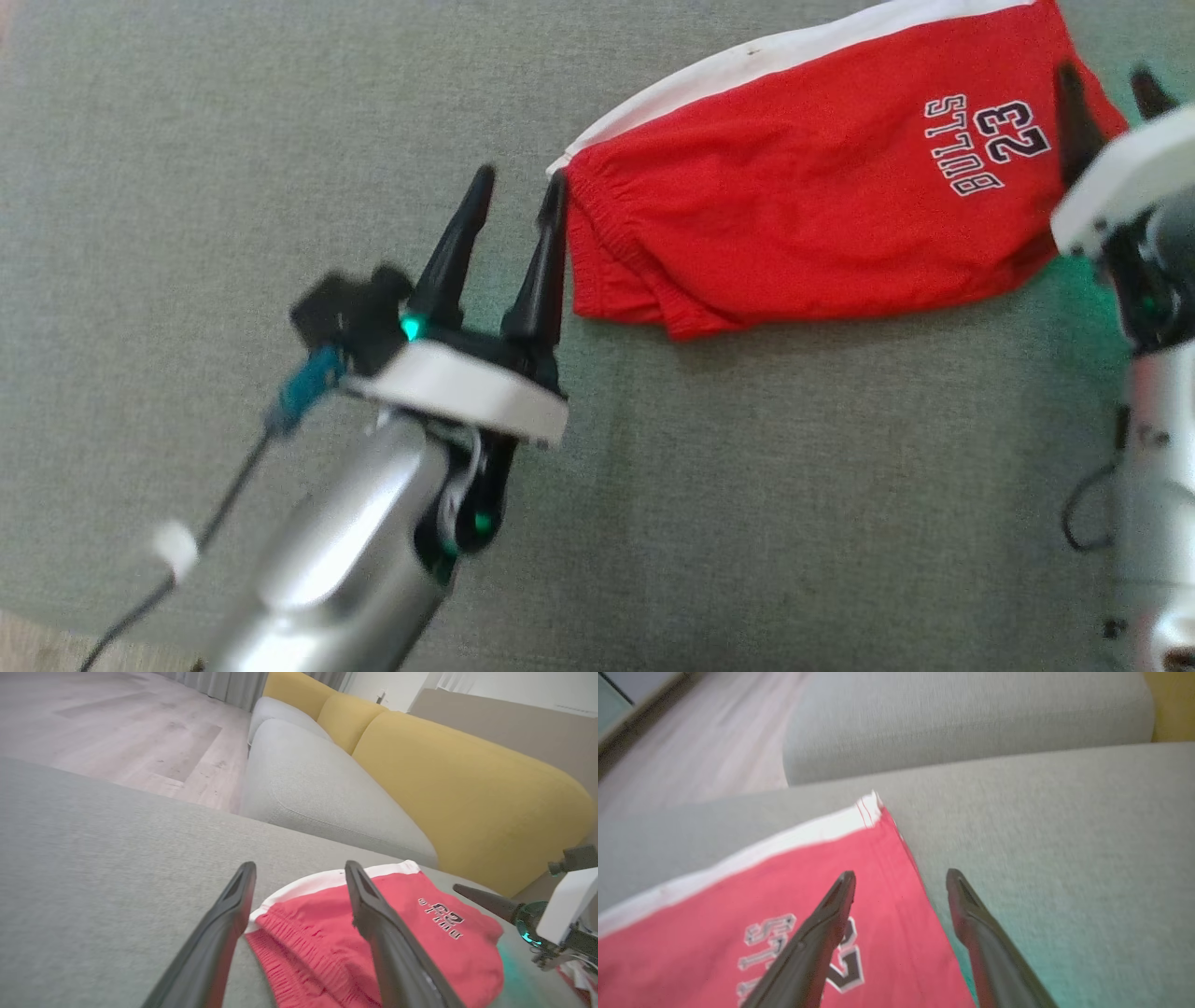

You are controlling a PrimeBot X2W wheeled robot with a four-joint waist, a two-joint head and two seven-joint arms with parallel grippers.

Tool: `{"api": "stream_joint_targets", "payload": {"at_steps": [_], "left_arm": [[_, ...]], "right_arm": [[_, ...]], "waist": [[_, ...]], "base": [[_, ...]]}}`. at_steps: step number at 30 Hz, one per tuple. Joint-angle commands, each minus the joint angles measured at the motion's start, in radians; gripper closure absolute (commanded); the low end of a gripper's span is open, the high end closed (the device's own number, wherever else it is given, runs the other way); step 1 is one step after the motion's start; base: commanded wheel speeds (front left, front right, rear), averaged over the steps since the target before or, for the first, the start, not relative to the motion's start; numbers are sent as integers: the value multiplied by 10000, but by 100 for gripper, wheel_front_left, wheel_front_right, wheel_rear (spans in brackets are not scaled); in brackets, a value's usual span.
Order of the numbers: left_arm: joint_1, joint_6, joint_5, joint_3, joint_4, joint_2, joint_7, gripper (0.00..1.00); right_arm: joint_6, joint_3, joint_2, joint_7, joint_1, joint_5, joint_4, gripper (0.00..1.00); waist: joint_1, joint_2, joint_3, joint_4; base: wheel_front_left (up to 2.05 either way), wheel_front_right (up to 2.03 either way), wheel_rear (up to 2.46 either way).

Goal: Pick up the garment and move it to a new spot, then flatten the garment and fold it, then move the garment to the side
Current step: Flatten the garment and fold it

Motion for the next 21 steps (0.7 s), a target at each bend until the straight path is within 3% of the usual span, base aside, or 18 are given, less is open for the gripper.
{"api": "stream_joint_targets", "payload": {"at_steps": [1, 7, 12, 13, 14, 17, 21], "left_arm": [[184, 131, 210, 181, -363, 283, -194, 0], [1256, 732, 1359, 34, -1110, 470, -939, 0], [2070, 649, 2214, 226, -1357, 401, -1066, 0], [2226, 577, 2363, 321, -1421, 366, -1068, 0], [2412, 499, 2502, 417, -1469, 331, -1069, 0], [3090, 185, 2739, 749, -1603, 166, -1072, 0], [3910, -245, 3123, 1235, -1688, 36, -1073, 0]], "right_arm": [[-9, 253, -72, 75, -89, -164, -423, 0], [-9, 268, -578, 727, -49, -958, -68, 0], [-9, 419, -614, 1815, -5, -631, 767, 1], [-9, 417, -557, 1868, 28, -458, 852, 62], [-9, 379, -493, 1839, 63, -282, 908, 100], [-9, 83, -424, 1525, 211, 158, 948, 100], [-9, -708, -902, 1061, 533, 335, 880, 100]], "waist": [[1, 0, 28, 57], [1, 0, 173, 556], [1, 0, 27, 959], [1, 0, -47, 980], [1, 0, -134, 981], [1, 0, -434, 922], [1, 0, -896, 823]], "base": [[0, 0, 0], [0, 0, 0], [0, 0, 0], [0, 0, 0], [0, 0, 0], [0, 0, 0], [0, 0, 0]]}}
